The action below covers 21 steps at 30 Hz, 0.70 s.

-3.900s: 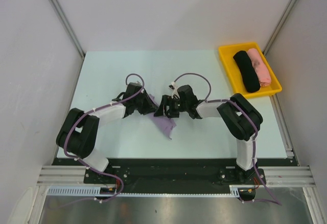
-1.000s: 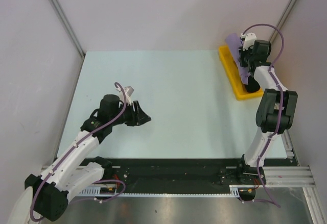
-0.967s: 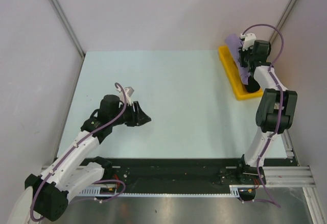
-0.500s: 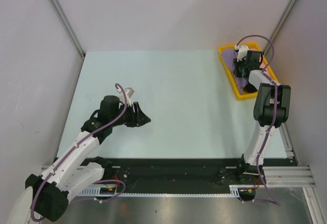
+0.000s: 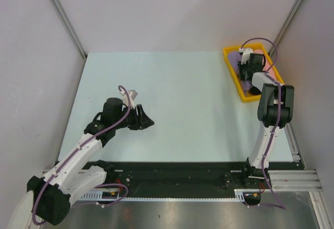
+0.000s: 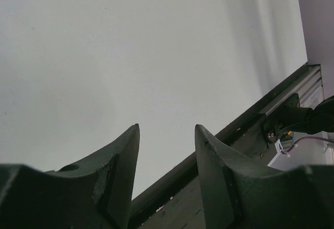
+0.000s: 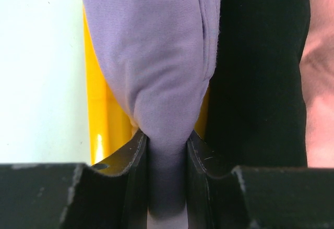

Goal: Roll the t-shirts
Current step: Place the T-shirt in the bin.

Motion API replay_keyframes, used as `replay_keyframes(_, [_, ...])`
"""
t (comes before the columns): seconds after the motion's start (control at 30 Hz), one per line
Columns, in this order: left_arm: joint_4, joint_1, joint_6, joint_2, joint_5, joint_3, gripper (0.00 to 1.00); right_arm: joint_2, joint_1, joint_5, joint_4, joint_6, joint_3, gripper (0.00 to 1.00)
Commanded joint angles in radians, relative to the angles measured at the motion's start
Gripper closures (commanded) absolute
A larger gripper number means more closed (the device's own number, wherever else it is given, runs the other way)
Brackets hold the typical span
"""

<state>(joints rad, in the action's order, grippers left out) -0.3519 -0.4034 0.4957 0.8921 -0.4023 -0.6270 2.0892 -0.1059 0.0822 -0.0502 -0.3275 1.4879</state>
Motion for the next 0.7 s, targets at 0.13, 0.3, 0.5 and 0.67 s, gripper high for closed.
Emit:
replay_keyframes(0.13, [0.042, 0.012, -0.019, -0.007, -0.033, 0.009, 0.48, 0.054, 0.003, -0.067, -0.166, 0.079, 0.106, 1.00])
replay_keyframes(0.3, [0.044, 0.014, -0.019, -0.019, -0.033, 0.015, 0.48, 0.115, 0.011, -0.082, -0.280, 0.125, 0.210, 1.00])
replay_keyframes(0.5, [0.045, 0.023, -0.019, -0.021, -0.040, 0.016, 0.48, 0.105, 0.012, -0.134, -0.306, 0.148, 0.200, 0.90])
replay_keyframes(0.67, [0.047, 0.028, -0.019, -0.027, -0.047, 0.018, 0.48, 0.062, 0.008, -0.142, -0.301, 0.165, 0.186, 0.62])
